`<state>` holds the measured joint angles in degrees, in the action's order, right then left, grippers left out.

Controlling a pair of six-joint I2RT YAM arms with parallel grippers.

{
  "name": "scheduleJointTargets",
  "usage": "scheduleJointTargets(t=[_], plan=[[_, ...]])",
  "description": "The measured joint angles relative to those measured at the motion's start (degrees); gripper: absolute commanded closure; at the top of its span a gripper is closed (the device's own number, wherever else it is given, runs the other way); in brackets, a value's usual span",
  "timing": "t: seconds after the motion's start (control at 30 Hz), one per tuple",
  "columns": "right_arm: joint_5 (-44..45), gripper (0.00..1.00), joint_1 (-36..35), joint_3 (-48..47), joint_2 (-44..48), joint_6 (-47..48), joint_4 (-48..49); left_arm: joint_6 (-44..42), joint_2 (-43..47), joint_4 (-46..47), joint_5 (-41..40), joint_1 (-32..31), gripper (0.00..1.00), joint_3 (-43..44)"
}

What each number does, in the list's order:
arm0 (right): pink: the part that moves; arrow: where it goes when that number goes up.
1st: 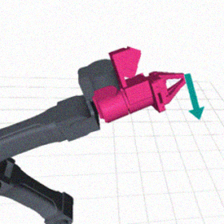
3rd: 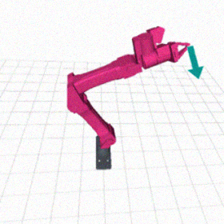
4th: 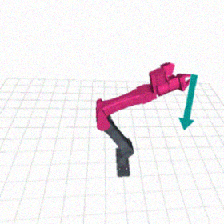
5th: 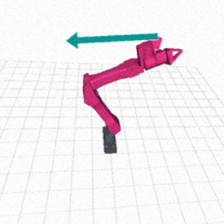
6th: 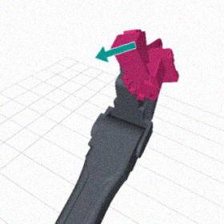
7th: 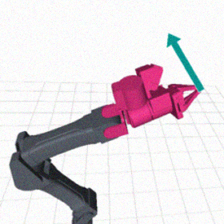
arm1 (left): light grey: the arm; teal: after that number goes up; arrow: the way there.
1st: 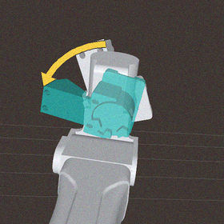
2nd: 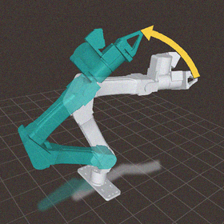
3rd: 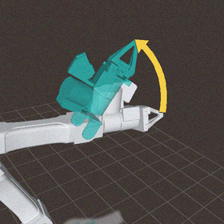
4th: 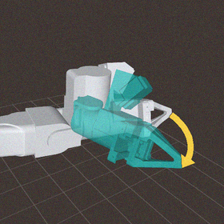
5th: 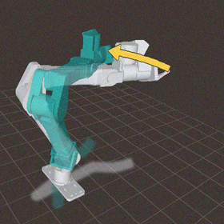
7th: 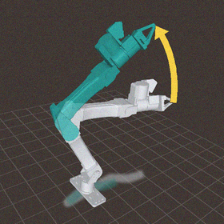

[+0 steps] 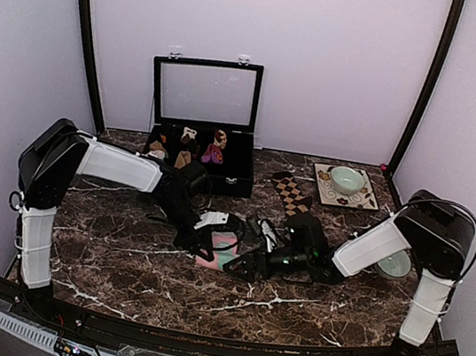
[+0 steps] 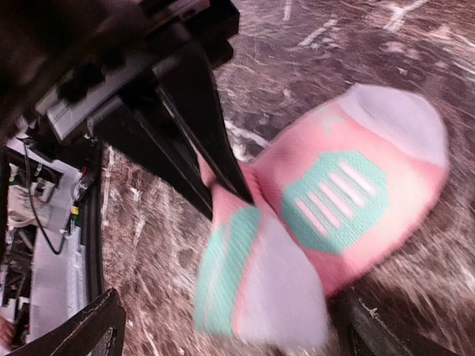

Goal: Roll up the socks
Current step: Roll the sock at the center of the board.

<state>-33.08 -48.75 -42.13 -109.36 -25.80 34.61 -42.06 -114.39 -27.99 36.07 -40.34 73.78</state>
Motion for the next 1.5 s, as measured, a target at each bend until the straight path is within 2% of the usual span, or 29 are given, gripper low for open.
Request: scheduleJointTargets(t=[0.17, 0.37, 0.53, 0.63, 0.77, 0.93, 1.1, 1.5], plan=[[9.5, 0.01, 0.0, 8.1, 6.8, 1.8, 2.3, 0.8, -2.7, -4.0, 2.4, 0.9, 1.0, 3.3], [24.5, 0.01, 0.2, 23.8, 23.5, 3.6, 4.0, 1.7, -8.7, -12.3, 8.3, 3.1, 1.0, 10.6], [27.4, 0.01, 4.2, 29.2, 27.9, 0.6, 15.2, 1.8, -12.3, -17.4, 12.2, 4.2, 1.0, 14.5], [24.1, 0.01, 5.2, 24.7, 25.2, 5.8, 13.4, 1.8, -14.7, -20.7, 14.1, 4.7, 1.0, 17.2], [19.8, 0.19, 1.5, 20.1, 23.1, 18.6, 11.6, 2.4, -16.6, -23.4, 15.6, 5.3, 1.0, 19.2], [15.8, 0.3, -3.3, 20.1, 22.4, 33.2, 10.4, 3.6, -19.1, -26.8, 17.7, 6.5, 1.0, 21.9], [14.6, 0.36, -8.1, 13.2, 17.3, 44.9, 5.6, 4.5, -21.0, -29.4, 19.0, 6.8, 1.0, 24.0], [12.9, 0.42, -9.2, -3.3, 4.7, 60.3, -5.4, 5.3, -21.3, -30.1, 18.8, 6.8, 1.0, 24.4]])
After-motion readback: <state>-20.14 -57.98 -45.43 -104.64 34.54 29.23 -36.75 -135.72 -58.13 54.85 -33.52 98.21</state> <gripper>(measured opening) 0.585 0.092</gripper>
